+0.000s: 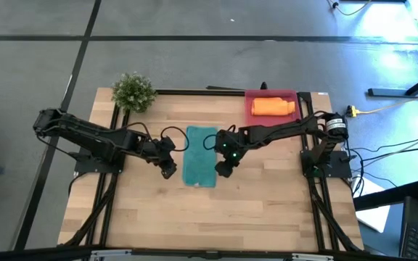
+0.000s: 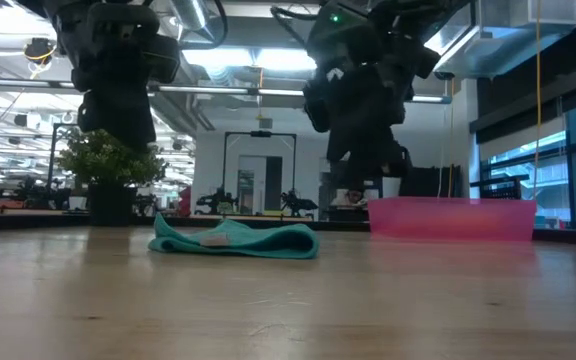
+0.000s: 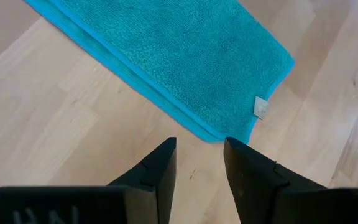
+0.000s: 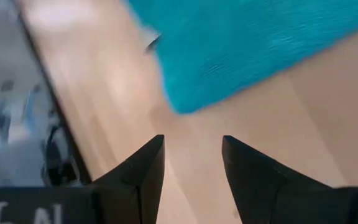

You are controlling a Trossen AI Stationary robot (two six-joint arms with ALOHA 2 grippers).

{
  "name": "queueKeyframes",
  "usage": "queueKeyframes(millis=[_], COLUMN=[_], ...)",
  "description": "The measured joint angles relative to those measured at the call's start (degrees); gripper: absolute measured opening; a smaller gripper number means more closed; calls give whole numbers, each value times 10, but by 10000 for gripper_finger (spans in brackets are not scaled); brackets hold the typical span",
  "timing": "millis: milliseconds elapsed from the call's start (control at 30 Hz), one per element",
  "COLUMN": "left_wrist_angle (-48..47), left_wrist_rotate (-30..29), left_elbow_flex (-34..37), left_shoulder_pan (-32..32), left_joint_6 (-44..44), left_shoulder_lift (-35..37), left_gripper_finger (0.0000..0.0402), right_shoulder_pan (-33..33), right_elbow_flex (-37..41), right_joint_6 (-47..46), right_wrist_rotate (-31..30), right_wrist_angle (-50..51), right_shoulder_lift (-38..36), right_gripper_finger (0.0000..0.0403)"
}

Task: Roll microfiber towels into tight, uniform cylinder then place into a basket
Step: Fold the blue microfiber towel

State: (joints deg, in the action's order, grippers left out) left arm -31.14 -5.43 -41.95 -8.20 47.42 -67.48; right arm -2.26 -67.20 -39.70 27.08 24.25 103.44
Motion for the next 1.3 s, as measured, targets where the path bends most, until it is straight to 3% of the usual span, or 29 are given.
queueKeyframes(millis=[200,600,867,1300], left_wrist_angle=[-1,-2,-4,-18], left_wrist_rotate=[0,0,0,5], left_elbow_flex=[0,0,0,0], left_shoulder_pan=[-13,-16,-16,-16], left_joint_6=[0,0,-12,-31], left_shoulder_lift=[0,0,0,0], left_gripper_finger=[125,125,125,125], right_shoulder_pan=[-4,11,40,67], right_elbow_flex=[0,0,0,1], right_joint_6=[-110,-184,-238,-292], right_wrist_rotate=[-63,-79,-48,-98], right_wrist_angle=[14,13,-82,-118], right_shoulder_lift=[0,25,64,88], right_gripper_finger=[163,163,163,163])
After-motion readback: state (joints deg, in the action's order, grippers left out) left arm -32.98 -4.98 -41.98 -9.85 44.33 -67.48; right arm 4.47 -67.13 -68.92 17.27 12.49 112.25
